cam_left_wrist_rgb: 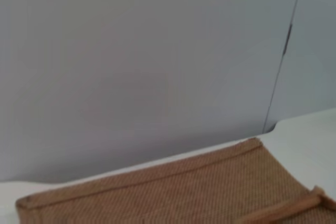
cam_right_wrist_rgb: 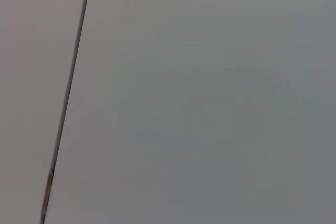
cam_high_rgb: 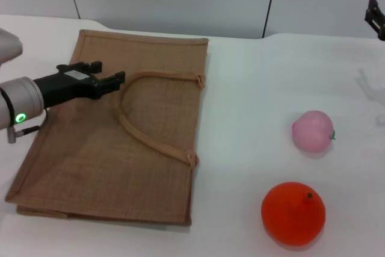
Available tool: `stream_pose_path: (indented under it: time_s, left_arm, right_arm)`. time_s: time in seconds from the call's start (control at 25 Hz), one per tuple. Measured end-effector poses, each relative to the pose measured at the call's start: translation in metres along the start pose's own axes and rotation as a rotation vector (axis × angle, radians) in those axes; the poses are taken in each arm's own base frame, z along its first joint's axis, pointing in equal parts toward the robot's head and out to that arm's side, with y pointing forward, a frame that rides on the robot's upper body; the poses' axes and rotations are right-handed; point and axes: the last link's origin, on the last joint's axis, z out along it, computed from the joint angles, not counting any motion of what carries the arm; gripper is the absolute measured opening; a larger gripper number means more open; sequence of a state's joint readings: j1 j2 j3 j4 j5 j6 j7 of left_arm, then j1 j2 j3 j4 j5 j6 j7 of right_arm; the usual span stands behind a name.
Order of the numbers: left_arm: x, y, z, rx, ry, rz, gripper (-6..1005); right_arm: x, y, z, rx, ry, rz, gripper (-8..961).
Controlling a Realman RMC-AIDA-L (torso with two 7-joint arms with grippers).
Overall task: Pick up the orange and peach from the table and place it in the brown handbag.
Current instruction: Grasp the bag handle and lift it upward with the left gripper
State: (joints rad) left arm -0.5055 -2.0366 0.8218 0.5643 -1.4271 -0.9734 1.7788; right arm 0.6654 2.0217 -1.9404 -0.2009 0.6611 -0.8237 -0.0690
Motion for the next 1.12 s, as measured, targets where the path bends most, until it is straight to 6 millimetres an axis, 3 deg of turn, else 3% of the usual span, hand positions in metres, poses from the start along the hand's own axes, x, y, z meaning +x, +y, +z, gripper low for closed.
stream_pose_path:
  time_s: [0.72, 1.12]
  left_arm:
    - [0.018, -0.006, 0.007, 0.005, -0.225, 0.023, 678]
    - [0.027, -0.008, 0.005, 0.002, -0.248, 0.045, 677]
  right_arm:
    - [-0.001, 0.003, 0.003, -0.01, 0.009, 0.003, 878]
    - [-0.001, 0.004, 0.003, -0.012, 0.013, 0.001, 877]
